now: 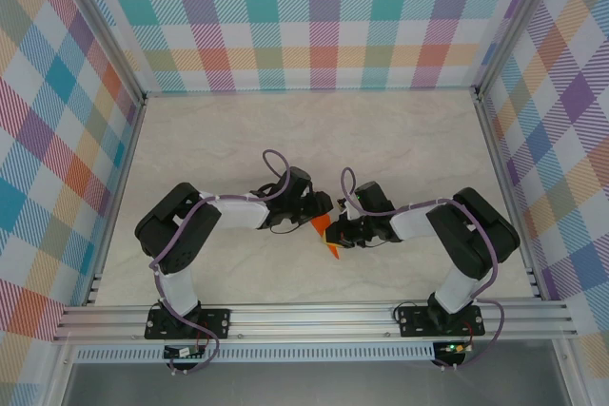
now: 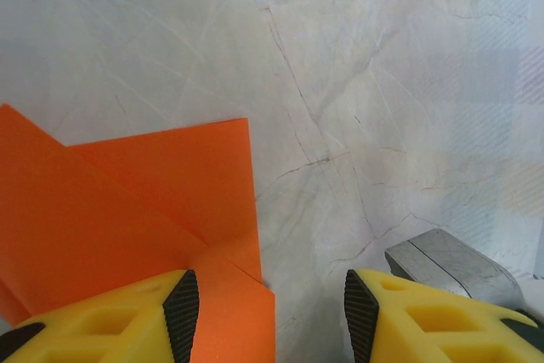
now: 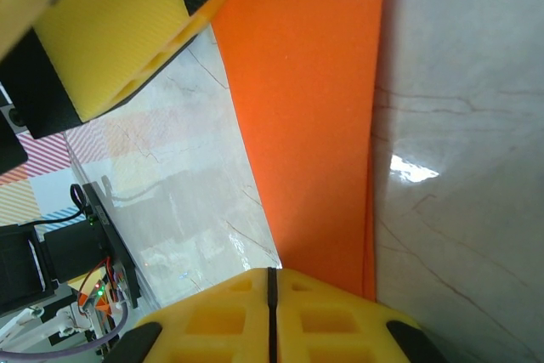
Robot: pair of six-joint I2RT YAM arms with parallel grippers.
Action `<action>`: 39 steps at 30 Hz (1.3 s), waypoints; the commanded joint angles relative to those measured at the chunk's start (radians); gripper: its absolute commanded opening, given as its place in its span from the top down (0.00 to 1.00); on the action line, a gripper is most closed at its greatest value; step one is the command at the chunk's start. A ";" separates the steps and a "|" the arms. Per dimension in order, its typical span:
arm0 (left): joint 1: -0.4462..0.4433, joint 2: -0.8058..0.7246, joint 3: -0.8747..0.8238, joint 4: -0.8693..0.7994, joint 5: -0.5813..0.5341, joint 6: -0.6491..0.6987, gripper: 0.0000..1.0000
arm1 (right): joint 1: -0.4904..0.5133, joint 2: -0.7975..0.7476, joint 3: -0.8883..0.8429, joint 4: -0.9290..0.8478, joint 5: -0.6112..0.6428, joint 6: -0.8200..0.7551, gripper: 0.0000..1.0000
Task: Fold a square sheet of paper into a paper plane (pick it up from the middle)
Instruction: Fold the wing for the fifth time at the center of the table.
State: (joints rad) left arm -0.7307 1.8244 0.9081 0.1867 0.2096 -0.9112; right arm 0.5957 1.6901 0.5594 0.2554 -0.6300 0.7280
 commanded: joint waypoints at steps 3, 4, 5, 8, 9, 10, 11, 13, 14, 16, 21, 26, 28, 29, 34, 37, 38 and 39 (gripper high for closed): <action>0.071 0.022 0.027 -0.092 -0.061 0.050 0.49 | 0.013 0.052 -0.055 -0.069 0.053 -0.021 0.92; 0.079 0.026 0.031 -0.095 -0.060 0.053 0.49 | 0.013 0.050 -0.057 -0.068 0.052 -0.022 0.92; 0.088 0.028 0.032 -0.099 -0.058 0.057 0.49 | 0.013 0.050 -0.059 -0.070 0.050 -0.022 0.92; 0.114 0.036 0.035 -0.110 -0.058 0.064 0.49 | 0.013 0.046 -0.060 -0.070 0.049 -0.024 0.92; 0.120 0.038 0.036 -0.114 -0.058 0.067 0.49 | 0.013 0.044 -0.060 -0.069 0.048 -0.023 0.92; 0.127 0.039 0.035 -0.116 -0.057 0.073 0.49 | 0.013 0.043 -0.059 -0.068 0.047 -0.022 0.92; 0.132 0.041 0.035 -0.116 -0.052 0.077 0.49 | 0.014 0.045 -0.059 -0.066 0.046 -0.021 0.92; 0.140 0.043 0.038 -0.121 -0.043 0.085 0.49 | 0.013 0.045 -0.059 -0.057 0.041 -0.016 0.92; 0.143 0.044 0.040 -0.125 -0.044 0.089 0.49 | 0.013 0.045 -0.057 -0.053 0.040 -0.015 0.92; 0.148 0.040 0.046 -0.135 -0.042 0.099 0.49 | 0.013 0.048 -0.055 -0.051 0.037 -0.013 0.92; 0.169 0.019 0.079 -0.198 -0.059 0.152 0.49 | 0.013 0.043 -0.054 -0.051 0.035 -0.012 0.92; 0.195 0.006 0.142 -0.287 -0.067 0.213 0.49 | 0.013 0.043 -0.049 -0.049 0.027 -0.010 0.91; 0.195 -0.011 0.165 -0.310 -0.063 0.226 0.49 | 0.013 0.042 -0.046 -0.049 0.026 -0.010 0.91; 0.195 -0.026 0.169 -0.313 -0.057 0.226 0.49 | 0.013 0.041 -0.045 -0.049 0.026 -0.009 0.91; 0.181 -0.124 0.131 -0.264 -0.011 0.187 0.49 | 0.013 0.043 -0.035 -0.051 0.025 -0.006 0.91; 0.152 -0.136 0.119 -0.230 0.056 0.176 0.50 | 0.014 0.037 -0.035 -0.049 0.028 -0.002 0.91; 0.136 -0.130 0.116 -0.216 0.080 0.169 0.52 | 0.014 0.035 -0.034 -0.049 0.031 -0.001 0.91; 0.123 -0.128 0.111 -0.197 0.096 0.163 0.53 | 0.014 0.033 -0.033 -0.049 0.033 -0.001 0.91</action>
State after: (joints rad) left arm -0.5644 1.7107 1.0420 -0.0544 0.2230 -0.7326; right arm 0.5953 1.6897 0.5461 0.2897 -0.6376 0.7261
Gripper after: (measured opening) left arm 0.482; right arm 0.090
